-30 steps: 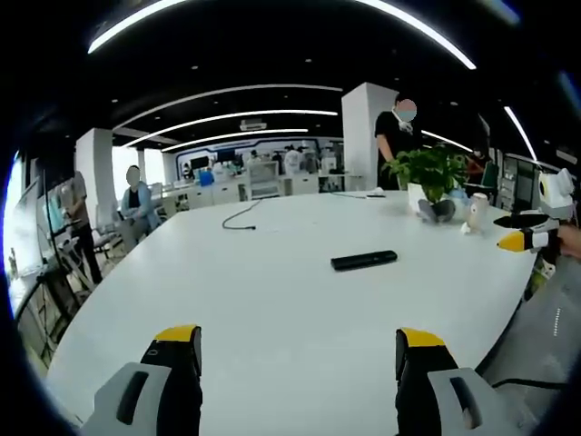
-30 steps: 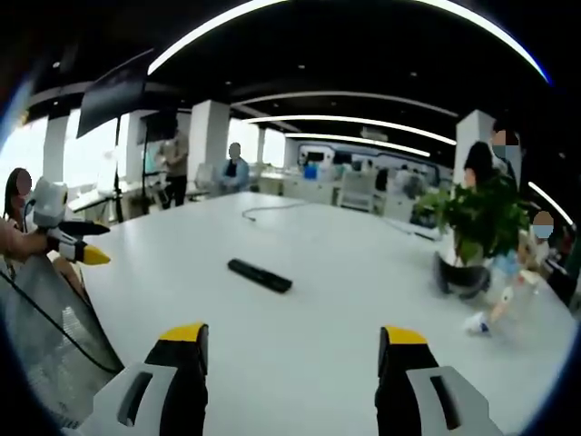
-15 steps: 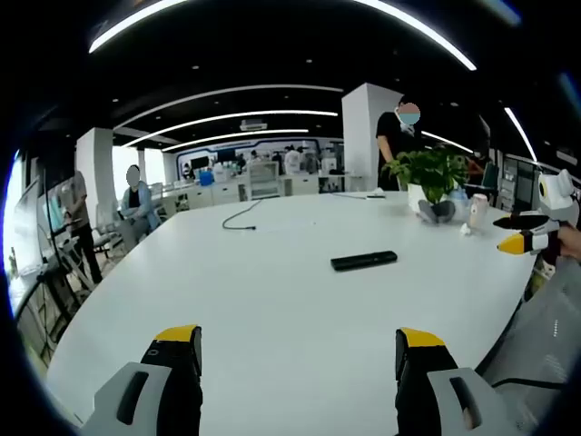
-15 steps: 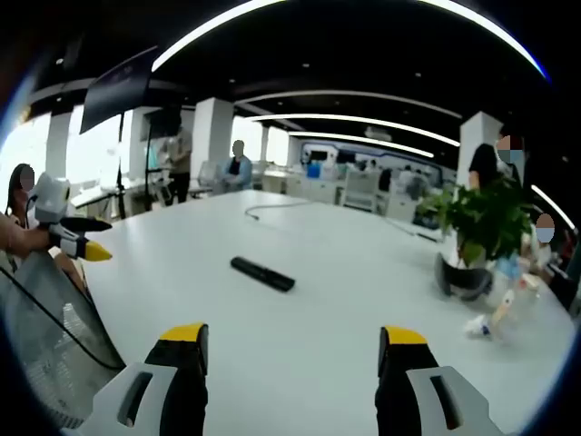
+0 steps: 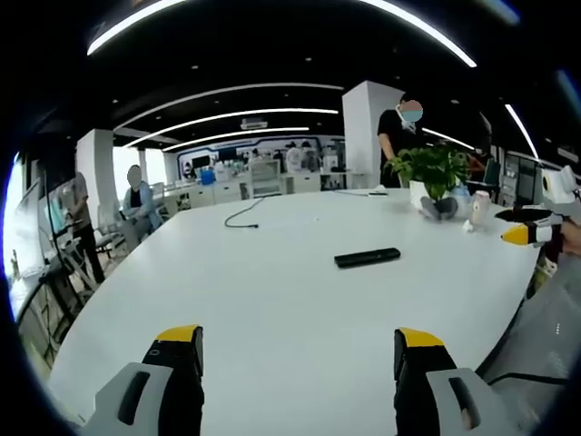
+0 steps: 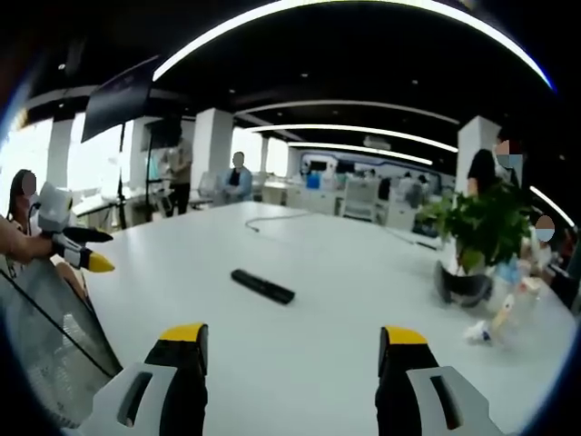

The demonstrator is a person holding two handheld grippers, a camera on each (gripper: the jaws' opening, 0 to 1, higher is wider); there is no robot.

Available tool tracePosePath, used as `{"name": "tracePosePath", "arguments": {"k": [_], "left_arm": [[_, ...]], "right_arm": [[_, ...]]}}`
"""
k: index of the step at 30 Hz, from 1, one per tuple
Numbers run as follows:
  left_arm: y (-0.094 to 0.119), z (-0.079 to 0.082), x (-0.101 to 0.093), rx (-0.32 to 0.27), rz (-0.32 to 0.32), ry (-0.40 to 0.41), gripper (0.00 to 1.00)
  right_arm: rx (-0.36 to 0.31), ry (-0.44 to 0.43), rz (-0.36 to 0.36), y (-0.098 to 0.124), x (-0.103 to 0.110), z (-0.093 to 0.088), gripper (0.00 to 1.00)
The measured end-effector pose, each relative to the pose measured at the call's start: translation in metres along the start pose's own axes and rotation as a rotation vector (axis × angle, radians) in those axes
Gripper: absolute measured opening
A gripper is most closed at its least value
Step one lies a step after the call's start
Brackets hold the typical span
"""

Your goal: Press the specified remote control buttons in sequence, fully releasing each button before pressing the next.

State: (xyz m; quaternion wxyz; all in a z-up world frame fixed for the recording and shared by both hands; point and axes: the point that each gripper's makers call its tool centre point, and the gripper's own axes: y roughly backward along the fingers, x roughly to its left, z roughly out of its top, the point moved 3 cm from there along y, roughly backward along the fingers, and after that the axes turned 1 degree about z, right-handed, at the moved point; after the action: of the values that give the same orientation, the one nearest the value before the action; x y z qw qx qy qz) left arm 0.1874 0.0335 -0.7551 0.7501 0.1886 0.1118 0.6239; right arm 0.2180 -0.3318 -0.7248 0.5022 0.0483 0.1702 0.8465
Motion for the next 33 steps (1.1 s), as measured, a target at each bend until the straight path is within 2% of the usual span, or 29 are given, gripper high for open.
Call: {"name": "tracePosePath", "arguments": {"k": [2,5,10,13,18,25,33], "left_arm": [[0.001,0.001,0.001,-0.013,-0.004,0.024,0.88],[0.003,0.01,-0.002,-0.082,-0.029,0.064,0.88],[0.001,0.005,0.001,-0.051,-0.02,0.066,0.89],[0.002,0.011,-0.002,-0.087,-0.036,0.061,0.89],[-0.001,0.011,-0.001,-0.091,-0.042,0.067,0.89],[-0.004,0.01,-0.01,-0.084,-0.103,0.046,0.89],[-0.005,0.009,-0.019,-0.076,-0.165,0.038,0.9]], "right_arm": [[-0.002,-0.002,-0.001,-0.001,-0.001,0.001,0.75],[-0.017,-0.005,0.001,0.0,-0.001,0.002,0.76],[-0.012,0.032,-0.02,0.001,0.0,0.004,0.77],[-0.025,0.054,-0.037,0.003,0.0,0.006,0.77],[-0.012,0.081,-0.056,0.0,-0.003,0.006,0.8],[0.004,0.05,-0.081,0.0,-0.009,0.003,0.79],[0.039,0.063,-0.113,0.002,-0.01,0.001,0.79]]}}
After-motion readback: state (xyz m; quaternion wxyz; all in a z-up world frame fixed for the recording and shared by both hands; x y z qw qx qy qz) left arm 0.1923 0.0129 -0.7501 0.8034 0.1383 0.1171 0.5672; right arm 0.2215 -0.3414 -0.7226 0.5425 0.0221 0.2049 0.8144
